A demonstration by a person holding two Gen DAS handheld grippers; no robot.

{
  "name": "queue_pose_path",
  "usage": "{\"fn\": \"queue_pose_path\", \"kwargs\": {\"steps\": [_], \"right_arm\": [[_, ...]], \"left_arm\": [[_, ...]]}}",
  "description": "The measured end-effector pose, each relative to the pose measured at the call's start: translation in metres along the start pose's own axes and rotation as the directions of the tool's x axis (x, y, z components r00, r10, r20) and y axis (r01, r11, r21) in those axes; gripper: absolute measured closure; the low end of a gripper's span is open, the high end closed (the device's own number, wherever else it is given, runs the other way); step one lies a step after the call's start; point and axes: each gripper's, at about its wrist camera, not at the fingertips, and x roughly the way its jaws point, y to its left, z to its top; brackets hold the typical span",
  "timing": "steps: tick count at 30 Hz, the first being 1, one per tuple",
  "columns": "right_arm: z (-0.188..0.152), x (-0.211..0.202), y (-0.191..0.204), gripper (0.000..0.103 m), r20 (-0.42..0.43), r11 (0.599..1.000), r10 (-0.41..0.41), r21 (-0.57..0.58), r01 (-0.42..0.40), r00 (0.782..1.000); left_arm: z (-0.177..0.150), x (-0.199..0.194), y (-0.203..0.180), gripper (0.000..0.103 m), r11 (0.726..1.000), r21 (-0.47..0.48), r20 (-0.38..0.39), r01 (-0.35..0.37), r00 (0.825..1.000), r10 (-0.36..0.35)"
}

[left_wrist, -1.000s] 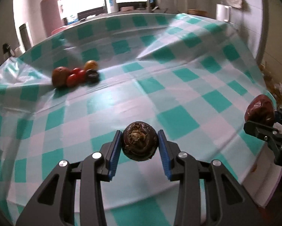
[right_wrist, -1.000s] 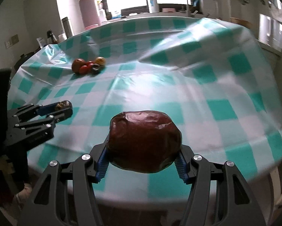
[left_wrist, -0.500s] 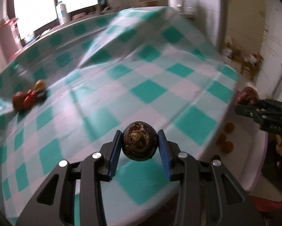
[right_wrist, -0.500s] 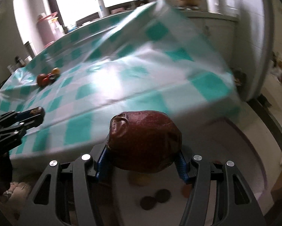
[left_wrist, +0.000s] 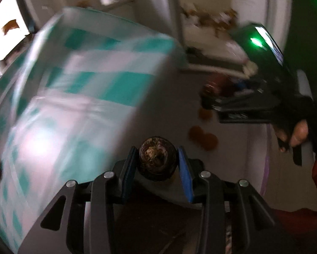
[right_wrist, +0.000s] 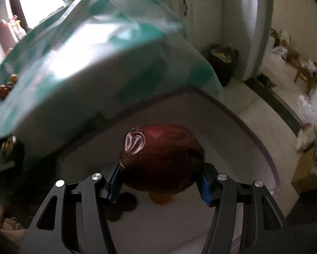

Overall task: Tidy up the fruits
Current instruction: 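Lift the apple and dark fruit and carry both over the white box, then open the left tool to drop the dark fruit while the right tool releases the apple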

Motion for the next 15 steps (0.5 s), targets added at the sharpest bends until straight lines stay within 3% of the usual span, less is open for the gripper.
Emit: {"fn": "queue_pose_path", "kwargs": {"steps": [3, 6, 11, 15], "right_arm": [[-0.003, 0.025, -0.010, 0.045, -0.078, 0.998, -0.055, -0.002, 0.055, 0.995], [-0.005, 0.040, -0.016, 0.045, -0.123, 0.995, -0.099, -0.031, 0.096, 0.987], [-0.013, 0.060, -0.020, 0.045, -0.189, 0.989, -0.134, -0.082, 0.121, 0.973], [-0.022, 0.072, -0.021, 0.045, -0.225, 0.990, -0.130, -0.087, 0.113, 0.966]], "left_arm": [[0.003, 0.033, -0.016, 0.064, 0.997, 0.017, -0.078, 0.082, 0.994, -0.080], [-0.001, 0.070, -0.032, 0.065, 0.989, 0.035, -0.165, 0.146, 0.977, -0.138], [-0.014, 0.113, -0.060, 0.064, 0.976, 0.098, -0.260, 0.194, 0.952, -0.164], [-0.018, 0.120, -0.066, 0.064, 0.970, 0.110, -0.271, 0.216, 0.946, -0.179]]}}
